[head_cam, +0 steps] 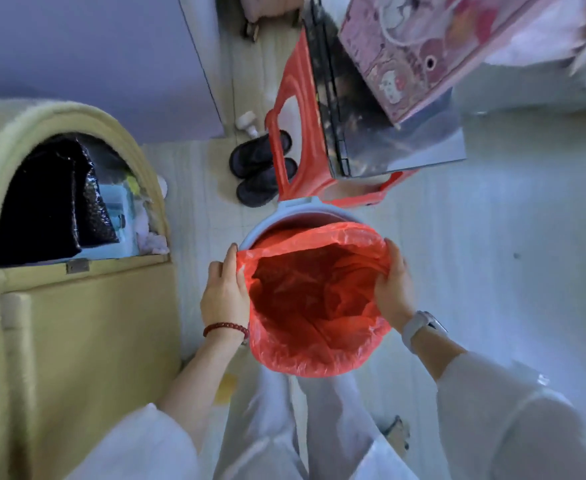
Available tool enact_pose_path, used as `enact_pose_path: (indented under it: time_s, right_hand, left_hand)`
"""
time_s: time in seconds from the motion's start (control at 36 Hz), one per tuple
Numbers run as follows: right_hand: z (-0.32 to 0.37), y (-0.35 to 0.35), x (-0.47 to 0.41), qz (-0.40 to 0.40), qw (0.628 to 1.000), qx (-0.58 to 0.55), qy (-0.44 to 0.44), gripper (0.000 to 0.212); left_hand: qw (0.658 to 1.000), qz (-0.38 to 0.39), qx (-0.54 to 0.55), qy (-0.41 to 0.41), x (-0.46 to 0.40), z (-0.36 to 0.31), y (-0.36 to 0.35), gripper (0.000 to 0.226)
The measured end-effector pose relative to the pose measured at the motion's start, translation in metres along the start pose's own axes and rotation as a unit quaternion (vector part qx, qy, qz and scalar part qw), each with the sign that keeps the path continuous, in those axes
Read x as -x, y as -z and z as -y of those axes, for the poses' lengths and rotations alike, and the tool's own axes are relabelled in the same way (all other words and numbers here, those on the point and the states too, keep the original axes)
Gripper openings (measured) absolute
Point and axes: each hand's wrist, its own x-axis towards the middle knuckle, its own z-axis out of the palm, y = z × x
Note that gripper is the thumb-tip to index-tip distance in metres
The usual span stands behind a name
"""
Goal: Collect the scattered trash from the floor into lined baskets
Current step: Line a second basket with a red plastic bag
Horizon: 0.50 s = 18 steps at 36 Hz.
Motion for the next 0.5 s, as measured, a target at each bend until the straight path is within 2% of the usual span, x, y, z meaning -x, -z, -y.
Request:
enact_pose_path:
  time_s: [0.03, 0.08, 0.17, 0.28, 0.42, 0.5]
  right_hand:
    - [-0.004, 0.011, 0.01, 0.0, 1.0, -0.003, 0.001, 0.062]
    - [-0.014, 0.031, 0.029, -0.008, 1.0, -0.012, 0.002, 0.063]
    - [-0.039, 0.062, 0.052, -0.048, 0.999, 0.0, -0.01, 0.06]
    - [-0.084, 0.103, 0.081, -0.104, 0.992, 0.013, -0.068, 0.045]
    - [-0.154, 0.153, 0.121, -0.175, 0.975, 0.002, -0.14, 0.04]
    - [-0.205, 0.183, 0.153, -0.199, 0.964, -0.018, -0.175, 0.038]
  left_hand:
    - [1.0, 0.016, -0.012, 0.003, 0.006, -0.012, 0.004, 0.042]
    - [0.998, 0.051, -0.045, -0.007, 0.017, -0.033, 0.007, 0.053]
    - [0.991, 0.088, -0.071, -0.07, 0.034, -0.066, 0.009, 0.067]
    - [0.979, 0.106, -0.087, -0.153, 0.06, -0.117, -0.005, 0.052]
    - [0.952, 0.106, -0.111, -0.266, 0.106, -0.188, -0.041, 0.041]
    - [0.935, 0.121, -0.129, -0.307, 0.144, -0.23, -0.069, 0.04]
